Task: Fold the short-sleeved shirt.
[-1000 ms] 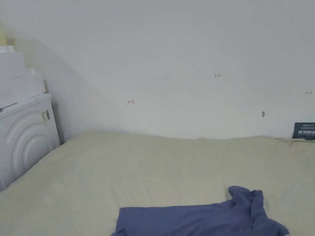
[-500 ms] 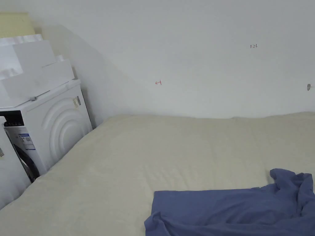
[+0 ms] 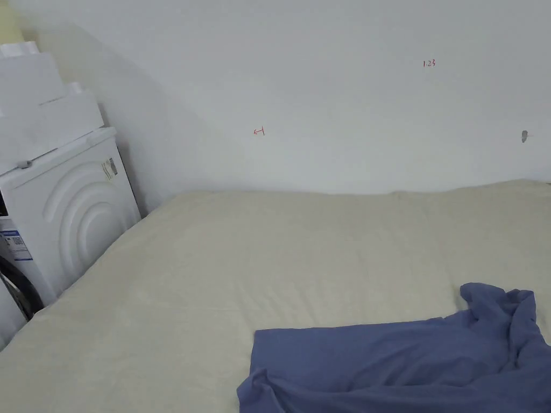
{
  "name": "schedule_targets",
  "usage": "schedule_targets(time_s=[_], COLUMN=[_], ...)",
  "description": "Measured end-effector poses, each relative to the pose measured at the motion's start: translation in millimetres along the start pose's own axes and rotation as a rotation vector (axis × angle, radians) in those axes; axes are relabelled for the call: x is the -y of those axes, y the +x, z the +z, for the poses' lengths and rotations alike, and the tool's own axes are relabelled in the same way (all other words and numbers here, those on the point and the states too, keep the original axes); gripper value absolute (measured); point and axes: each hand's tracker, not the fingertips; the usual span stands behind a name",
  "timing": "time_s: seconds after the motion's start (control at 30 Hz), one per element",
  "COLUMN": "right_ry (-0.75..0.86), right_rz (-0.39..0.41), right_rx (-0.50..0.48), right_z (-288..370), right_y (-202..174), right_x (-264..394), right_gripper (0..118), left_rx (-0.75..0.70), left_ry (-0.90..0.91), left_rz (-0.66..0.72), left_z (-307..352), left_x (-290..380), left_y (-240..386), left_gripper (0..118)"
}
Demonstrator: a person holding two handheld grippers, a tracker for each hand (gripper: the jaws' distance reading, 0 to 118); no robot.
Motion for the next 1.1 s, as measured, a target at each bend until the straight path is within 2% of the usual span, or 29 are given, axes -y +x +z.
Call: schedule_targets(time_s=[0.07,0.13,0.17,0.2,0.23,0.33,0.37,0.4,0.43,0.47,0.5,0.53,0.57,0.6,0.77,0.83,0.9,0.97,1.0,1.03,1.1], right_ry=[-0.011,-0.016,-0.02,-0.026,-0.027,-0.034,-0.032,-0.03,-0.027,-0.027,-0.03,-0.03,-0.025,-0.03,-0.107,-0.162,-0.183,-0.233,-0.224,-0.204,-0.19], right_rz=[-0.01,-0.018,-0.017,-0.016,-0.014,-0.007,-0.008,-0.01,-0.011,-0.015,-0.013,-0.008,-0.017,-0.04,-0.22,-0.236,-0.218,-0.196,-0.194,-0.138,-0.093], right_rx=[0.002,-0.005,-0.004,-0.005,-0.004,0.0,0.005,0.008,0.013,0.024,0.042,0.056,0.071,0.094,0.207,0.26,0.287,0.307,0.291,0.325,0.259], right_z=[-1,-3,-4,-5,-7,-10,-11,-13,-16,-21,-28,-36,-48,-60,-135,-162,-182,-196,-197,-194,-190], right_y=[-2,-1,-3,-4,-4,-6,-5,-4,-2,0,4,9,17,25,73,85,93,92,90,82,75], right_x=[-1,2,2,3,4,5,6,6,7,7,6,7,8,7,2,1,4,9,12,11,10], right_gripper=[1,1,1,1,1,6,13,28,50,59,59,79,94,95,95,95,91,74,73,67,32], left_rx=[-0.02,-0.047,-0.06,-0.046,-0.009,-0.043,-0.04,-0.033,-0.026,-0.014,-0.005,0.006,0.018,0.028,0.038,0.034,0.03,0.026,0.025,0.024,0.02], left_ry=[-0.002,0.0,0.002,0.003,-0.007,-0.028,-0.033,-0.051,-0.058,-0.069,-0.079,-0.085,-0.092,-0.098,-0.104,-0.105,-0.107,-0.103,-0.098,-0.093,-0.087], left_rz=[-0.009,-0.028,-0.052,-0.054,-0.046,-0.085,-0.089,-0.1,-0.098,-0.083,-0.08,-0.084,-0.078,-0.06,0.0,0.0,0.003,0.004,0.008,0.013,0.024], left_z=[2,6,7,8,7,3,1,-4,-6,-5,-5,-5,-6,-7,-8,-7,-7,-7,-7,-7,-8], left_x=[-1,-2,-3,-4,-5,-7,-6,-5,-7,-10,-12,-13,-14,-15,-15,-15,-15,-14,-13,-12,-11], left_y=[2,6,8,9,10,16,15,14,12,9,7,5,1,-1,-5,-3,-2,-1,-1,-1,-1], left_gripper=[73,44,21,12,12,12,11,11,11,11,11,11,11,11,11,11,11,11,11,11,11])
